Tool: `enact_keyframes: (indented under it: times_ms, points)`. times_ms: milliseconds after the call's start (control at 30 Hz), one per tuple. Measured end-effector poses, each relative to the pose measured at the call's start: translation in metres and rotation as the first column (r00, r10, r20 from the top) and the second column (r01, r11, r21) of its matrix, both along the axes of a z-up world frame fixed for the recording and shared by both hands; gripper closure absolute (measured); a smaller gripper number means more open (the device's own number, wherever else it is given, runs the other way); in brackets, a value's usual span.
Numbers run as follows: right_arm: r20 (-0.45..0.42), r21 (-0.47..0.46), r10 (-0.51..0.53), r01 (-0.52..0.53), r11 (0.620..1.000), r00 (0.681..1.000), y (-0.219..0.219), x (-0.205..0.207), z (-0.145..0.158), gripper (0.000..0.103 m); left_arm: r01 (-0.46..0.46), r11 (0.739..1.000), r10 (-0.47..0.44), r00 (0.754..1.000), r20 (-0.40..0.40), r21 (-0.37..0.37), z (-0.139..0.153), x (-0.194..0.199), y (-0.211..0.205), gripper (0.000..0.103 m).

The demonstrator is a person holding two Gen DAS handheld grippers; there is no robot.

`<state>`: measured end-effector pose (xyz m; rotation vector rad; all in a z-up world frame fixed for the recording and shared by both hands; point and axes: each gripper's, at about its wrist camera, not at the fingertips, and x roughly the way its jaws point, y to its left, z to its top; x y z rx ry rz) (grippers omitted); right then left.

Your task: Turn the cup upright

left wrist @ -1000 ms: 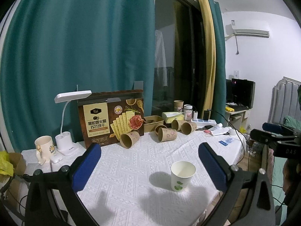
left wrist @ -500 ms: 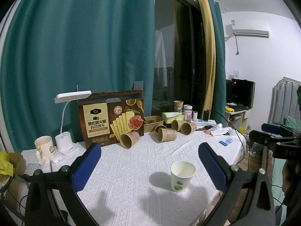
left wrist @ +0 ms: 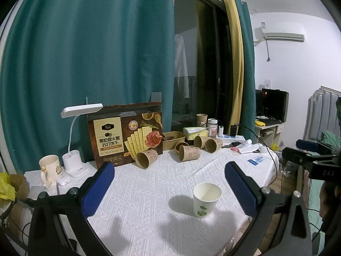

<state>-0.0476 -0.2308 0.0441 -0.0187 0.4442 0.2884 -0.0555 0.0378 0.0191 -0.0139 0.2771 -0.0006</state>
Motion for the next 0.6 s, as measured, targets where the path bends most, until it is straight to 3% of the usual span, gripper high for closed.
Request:
enact_keyframes:
  times_ms: [600]
  points:
    - [0.000, 0.000, 0.001, -0.001, 1.000, 1.000, -0.0002, 0.0003, 0.0002, 0.012, -0.001, 1.000, 0.001, 1.000, 0.001, -0.001, -0.0003, -0.0005, -0.0008, 0.000]
